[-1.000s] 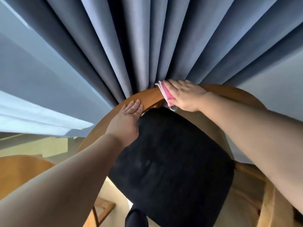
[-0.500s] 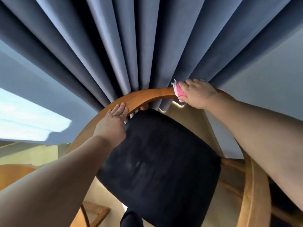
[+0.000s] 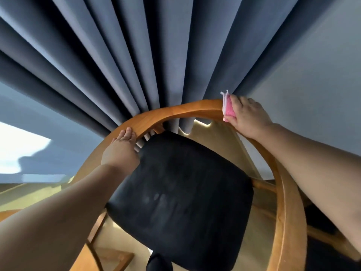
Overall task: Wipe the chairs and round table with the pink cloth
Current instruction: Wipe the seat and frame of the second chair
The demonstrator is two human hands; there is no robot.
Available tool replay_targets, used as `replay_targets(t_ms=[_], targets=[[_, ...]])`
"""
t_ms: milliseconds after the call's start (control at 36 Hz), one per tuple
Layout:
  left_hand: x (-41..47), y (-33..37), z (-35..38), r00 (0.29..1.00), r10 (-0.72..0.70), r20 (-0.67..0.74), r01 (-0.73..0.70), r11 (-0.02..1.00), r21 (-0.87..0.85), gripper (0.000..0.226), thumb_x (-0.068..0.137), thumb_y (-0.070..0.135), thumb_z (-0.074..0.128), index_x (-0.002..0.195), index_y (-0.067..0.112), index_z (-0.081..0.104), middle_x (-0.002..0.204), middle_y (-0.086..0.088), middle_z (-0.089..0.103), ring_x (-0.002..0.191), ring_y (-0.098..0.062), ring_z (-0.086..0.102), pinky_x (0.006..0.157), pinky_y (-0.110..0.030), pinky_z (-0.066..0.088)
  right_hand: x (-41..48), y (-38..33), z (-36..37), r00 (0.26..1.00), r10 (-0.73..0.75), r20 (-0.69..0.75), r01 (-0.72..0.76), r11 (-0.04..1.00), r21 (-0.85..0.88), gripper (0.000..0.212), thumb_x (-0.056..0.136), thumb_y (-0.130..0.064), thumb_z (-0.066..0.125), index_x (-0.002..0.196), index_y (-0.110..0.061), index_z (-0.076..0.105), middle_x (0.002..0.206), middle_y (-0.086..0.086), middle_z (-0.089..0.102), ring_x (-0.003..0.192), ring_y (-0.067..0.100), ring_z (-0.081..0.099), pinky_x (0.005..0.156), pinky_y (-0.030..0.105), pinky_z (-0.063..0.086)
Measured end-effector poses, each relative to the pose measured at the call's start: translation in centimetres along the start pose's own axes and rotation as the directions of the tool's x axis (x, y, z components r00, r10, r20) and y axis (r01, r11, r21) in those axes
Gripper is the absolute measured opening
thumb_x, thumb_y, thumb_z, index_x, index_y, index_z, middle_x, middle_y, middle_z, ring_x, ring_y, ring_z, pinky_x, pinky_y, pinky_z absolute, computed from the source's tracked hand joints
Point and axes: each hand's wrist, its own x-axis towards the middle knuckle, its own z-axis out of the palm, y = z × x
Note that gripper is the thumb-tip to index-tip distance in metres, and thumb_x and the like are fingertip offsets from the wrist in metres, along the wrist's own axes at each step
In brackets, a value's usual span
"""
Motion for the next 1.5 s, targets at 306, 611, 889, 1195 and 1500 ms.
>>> replay_targets(t_ms=[306,611,889,1195,1500], targets=[[-0.3,7.1,-1.3,0.980,0.188,-0.071,-0.184,0.981,0.055,0.077,0.083,0.014,0.048,0.151,0.016,0.010,0.159,-0.001,0.001,0.145,-0.019,0.000,0.118,-0.036,0.004,0.0,0.8,0.5,1.000,-0.025,-0.008,0.025,0.999,0.031,0.071,0.094,-0.051,0.048,0.147,-0.009,0.026,0.129,0.017,0.052,0.110,0.035,0.056,0.093,0.046,0.048],[4.7,19.6,-2.5,0.914,0.398,-0.073,-0.401,0.916,-0.029,0.091,0.080,-0.002,0.050,0.151,0.022,-0.002,0.159,0.003,-0.008,0.145,-0.016,-0.004,0.115,-0.036,0.001,-0.4,2.0,1.3,0.997,-0.075,-0.033,0.077,0.995,0.067,0.074,0.094,-0.052,0.048,0.149,-0.011,0.022,0.131,0.015,0.051,0.109,0.033,0.056,0.090,0.043,0.049],[5.1,19.6,-2.3,0.935,0.354,-0.010,-0.354,0.935,0.002,0.098,0.081,-0.003,0.055,0.149,0.027,-0.007,0.157,0.008,-0.012,0.144,-0.012,-0.003,0.118,-0.035,0.009,-3.6,3.8,2.6,0.997,0.034,-0.062,-0.025,0.989,0.148,0.078,0.095,-0.053,0.047,0.151,-0.009,0.017,0.135,0.017,0.048,0.112,0.033,0.055,0.096,0.045,0.048],[4.9,19.3,-1.3,0.935,0.348,-0.075,-0.352,0.934,-0.054,0.097,0.078,-0.003,0.055,0.150,0.027,-0.003,0.158,0.009,-0.008,0.145,-0.012,-0.001,0.118,-0.037,0.014,-9.0,5.6,5.8,0.968,0.244,-0.062,-0.217,0.932,0.289,0.078,0.094,-0.049,0.050,0.151,-0.013,0.013,0.132,0.016,0.047,0.109,0.031,0.056,0.089,0.041,0.052],[3.8,20.1,-0.2,0.940,0.337,-0.050,-0.328,0.935,0.139,0.105,0.080,0.010,0.061,0.146,0.017,-0.021,0.154,-0.002,-0.026,0.144,-0.020,-0.015,0.117,-0.041,-0.004,-15.7,6.0,9.2,0.905,0.419,0.066,-0.419,0.858,0.297,0.079,0.093,-0.044,0.054,0.150,-0.008,0.013,0.130,0.018,0.048,0.110,0.030,0.058,0.085,0.037,0.055]])
